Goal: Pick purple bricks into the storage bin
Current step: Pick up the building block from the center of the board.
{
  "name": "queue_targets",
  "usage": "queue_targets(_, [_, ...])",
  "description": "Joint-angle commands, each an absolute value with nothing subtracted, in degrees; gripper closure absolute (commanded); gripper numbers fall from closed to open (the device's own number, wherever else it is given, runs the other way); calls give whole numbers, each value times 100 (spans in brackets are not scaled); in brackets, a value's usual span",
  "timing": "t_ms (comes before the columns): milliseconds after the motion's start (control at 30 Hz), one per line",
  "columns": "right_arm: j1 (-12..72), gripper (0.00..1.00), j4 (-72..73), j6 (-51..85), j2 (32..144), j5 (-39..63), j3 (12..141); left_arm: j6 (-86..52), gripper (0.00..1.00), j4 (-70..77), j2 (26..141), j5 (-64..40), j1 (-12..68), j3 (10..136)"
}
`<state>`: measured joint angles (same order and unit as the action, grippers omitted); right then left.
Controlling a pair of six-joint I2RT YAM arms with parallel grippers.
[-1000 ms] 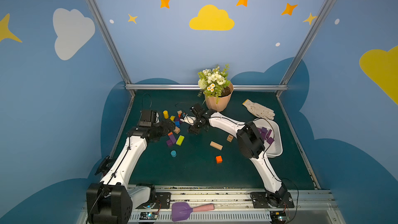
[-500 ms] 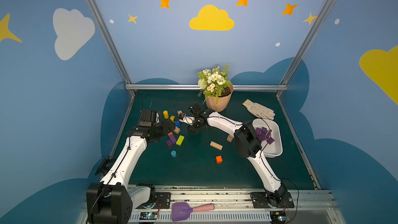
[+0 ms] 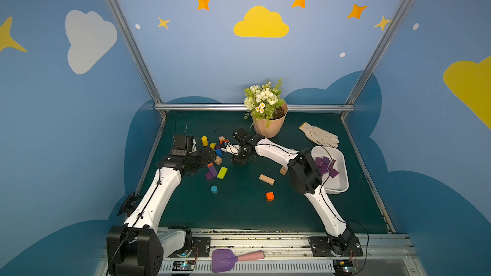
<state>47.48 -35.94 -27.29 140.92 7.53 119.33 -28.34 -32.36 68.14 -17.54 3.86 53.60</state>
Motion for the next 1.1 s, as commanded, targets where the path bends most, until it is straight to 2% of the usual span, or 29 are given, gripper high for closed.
queue_targets(0, [4788, 51, -3807, -2734, 14238, 817, 12142, -2847, 0, -3200, 6796, -1809, 358, 5317])
queue_targets(267, [4816, 56, -3889, -2746, 14311, 837, 12233, -2844, 0, -3191, 6786, -1802, 353, 5310])
queue_targets(600, [4816, 68, -3940, -2652, 14183, 820, 12170, -2846, 0, -3191, 6789, -1822, 356, 5317])
queue_targets(1067, [4774, 73, -3322, -2192, 13304, 997, 11089, -2864, 0, -3173, 6801, -1839, 354, 5316])
